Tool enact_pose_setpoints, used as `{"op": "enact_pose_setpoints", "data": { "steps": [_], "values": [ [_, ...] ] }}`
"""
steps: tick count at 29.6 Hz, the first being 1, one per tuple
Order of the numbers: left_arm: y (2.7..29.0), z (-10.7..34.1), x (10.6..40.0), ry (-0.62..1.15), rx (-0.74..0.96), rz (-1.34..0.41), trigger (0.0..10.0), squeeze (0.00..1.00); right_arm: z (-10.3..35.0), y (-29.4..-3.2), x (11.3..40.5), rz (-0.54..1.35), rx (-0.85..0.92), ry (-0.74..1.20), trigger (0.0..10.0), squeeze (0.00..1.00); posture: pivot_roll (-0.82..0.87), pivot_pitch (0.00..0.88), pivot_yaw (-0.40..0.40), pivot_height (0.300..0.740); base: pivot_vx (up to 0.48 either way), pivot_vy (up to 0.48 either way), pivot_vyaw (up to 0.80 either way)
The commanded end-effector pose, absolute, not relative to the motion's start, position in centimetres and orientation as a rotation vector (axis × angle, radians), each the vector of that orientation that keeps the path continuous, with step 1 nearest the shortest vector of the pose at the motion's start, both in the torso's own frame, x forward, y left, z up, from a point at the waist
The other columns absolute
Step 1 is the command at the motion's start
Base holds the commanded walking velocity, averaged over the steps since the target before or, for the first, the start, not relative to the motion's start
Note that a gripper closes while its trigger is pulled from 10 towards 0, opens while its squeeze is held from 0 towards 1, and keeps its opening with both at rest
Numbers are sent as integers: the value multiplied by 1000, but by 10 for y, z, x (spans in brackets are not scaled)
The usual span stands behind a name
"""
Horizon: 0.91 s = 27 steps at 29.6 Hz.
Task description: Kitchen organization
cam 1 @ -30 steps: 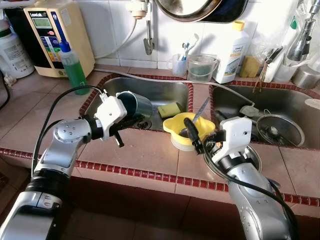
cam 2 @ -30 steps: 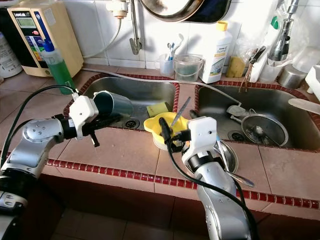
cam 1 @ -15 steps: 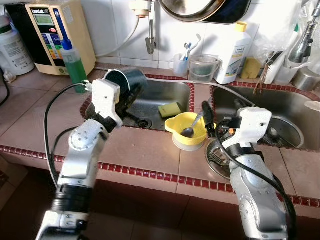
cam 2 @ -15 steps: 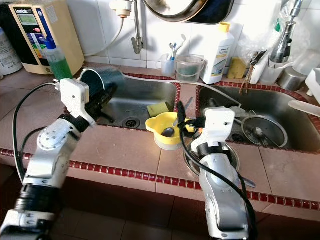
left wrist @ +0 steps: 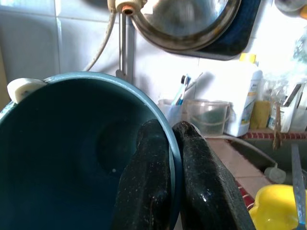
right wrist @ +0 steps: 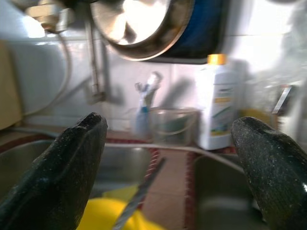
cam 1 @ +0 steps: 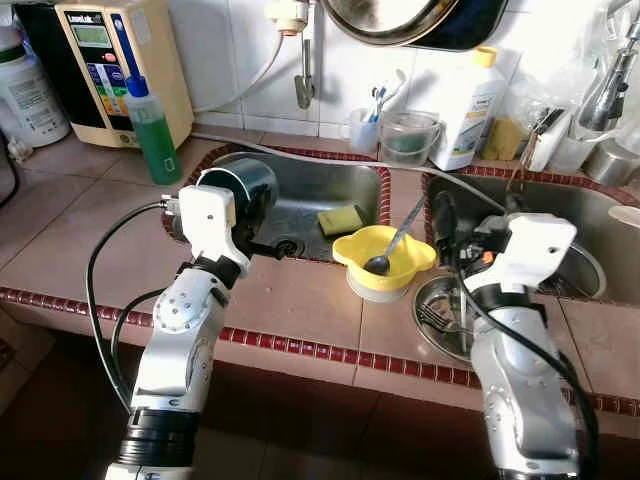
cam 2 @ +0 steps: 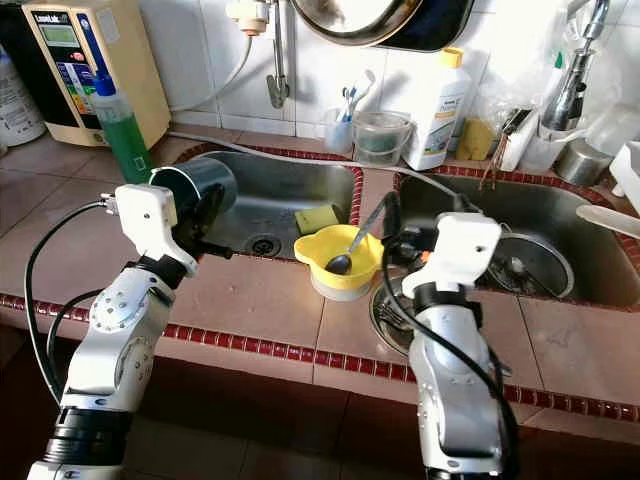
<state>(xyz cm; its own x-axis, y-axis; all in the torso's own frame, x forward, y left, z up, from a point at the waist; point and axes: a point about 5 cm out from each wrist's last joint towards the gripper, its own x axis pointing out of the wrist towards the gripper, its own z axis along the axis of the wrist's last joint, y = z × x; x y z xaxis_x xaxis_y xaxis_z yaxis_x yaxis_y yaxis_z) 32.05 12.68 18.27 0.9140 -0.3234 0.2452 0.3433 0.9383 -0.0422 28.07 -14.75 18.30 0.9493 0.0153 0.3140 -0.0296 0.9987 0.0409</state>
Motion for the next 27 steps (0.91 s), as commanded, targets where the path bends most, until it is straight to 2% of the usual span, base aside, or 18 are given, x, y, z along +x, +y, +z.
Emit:
{"op": "enact_pose_setpoints", "data": {
  "steps": [1, 19, 27],
  "values": [
    [126, 191, 320, -254, -49, -366, 10000, 0, 181, -141, 277, 49, 52, -320, 10000, 0, -110, 0, 19, 740, 0, 0, 0],
    [123, 193, 321, -242, -40, -392, 10000, 0, 177, -133, 271, 83, 58, -307, 10000, 0, -119, 2, 28, 740, 0, 0, 0],
    [123, 193, 321, -243, -34, -398, 10000, 0, 175, -132, 270, 94, 57, -300, 10000, 0, -117, 3, 29, 740, 281, 0, 0]
  ]
}}
